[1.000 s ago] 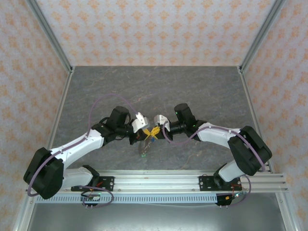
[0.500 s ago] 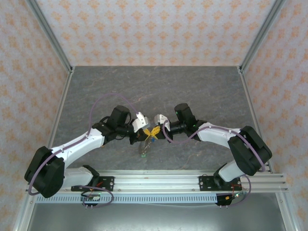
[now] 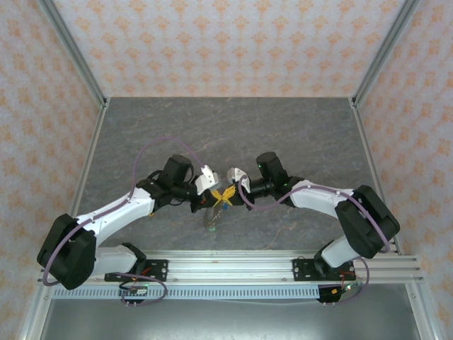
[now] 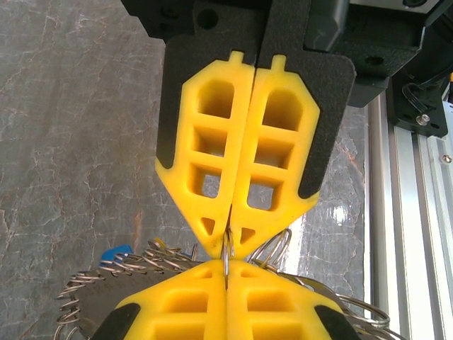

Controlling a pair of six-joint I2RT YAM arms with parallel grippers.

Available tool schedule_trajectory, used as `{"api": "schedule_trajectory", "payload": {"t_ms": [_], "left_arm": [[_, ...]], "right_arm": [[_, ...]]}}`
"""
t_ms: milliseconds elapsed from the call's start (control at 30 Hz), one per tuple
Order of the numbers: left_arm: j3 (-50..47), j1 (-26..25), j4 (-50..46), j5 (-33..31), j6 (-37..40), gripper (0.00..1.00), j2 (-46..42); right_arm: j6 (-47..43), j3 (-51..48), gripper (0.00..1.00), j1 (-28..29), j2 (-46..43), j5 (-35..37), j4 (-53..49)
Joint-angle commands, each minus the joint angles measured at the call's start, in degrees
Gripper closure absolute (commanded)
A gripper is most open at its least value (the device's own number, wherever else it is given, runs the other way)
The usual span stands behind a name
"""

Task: Put the keys on the keyring

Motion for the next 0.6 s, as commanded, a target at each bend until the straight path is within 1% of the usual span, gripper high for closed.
{"api": "schedule_trajectory", "payload": {"t_ms": [0,33,100,167,267,367,433,500,567], "left_arm": [[1.0,0.7,3.4,0.7,-3.0,1.00,-1.0],[0.5,1.6,4.9,0.3,-3.9,1.00,-1.8],[-0.5,3.7,8.0,0.2,-6.1,1.00,-3.4],[-1.0,5.3,10.4,-0.5,-7.6,1.00,-5.2],[-0.2,7.0,10.6,-2.5,-7.7,1.00,-6.0],[1.0,9.1,12.0,-3.2,-8.8,1.00,-4.7],[1.9,10.7,13.8,-5.3,-10.7,1.00,-3.3],[3.3,12.6,15.8,-7.0,-12.9,1.00,-1.4],[5.2,14.4,16.9,-7.1,-14.4,1.00,0.6]], "right_arm": [[0.7,1.3,0.89,0.2,-2.9,4.3,4.9],[0.6,0.5,0.85,0.1,-4.1,6.9,4.8],[0.4,-1.2,0.84,-0.1,-6.9,12.3,4.3],[-0.6,-2.3,0.83,-0.2,-10.0,15.9,2.6],[-1.1,-3.6,0.82,-0.1,-14.0,16.9,0.6],[-0.7,-4.4,0.82,0.4,-17.0,15.3,-0.2],[-0.7,-5.1,0.82,2.5,-17.7,16.0,0.0],[-1.2,-5.2,0.82,6.9,-17.7,18.6,-0.1],[-1.3,-5.0,0.83,11.3,-16.9,21.3,0.8]]}}
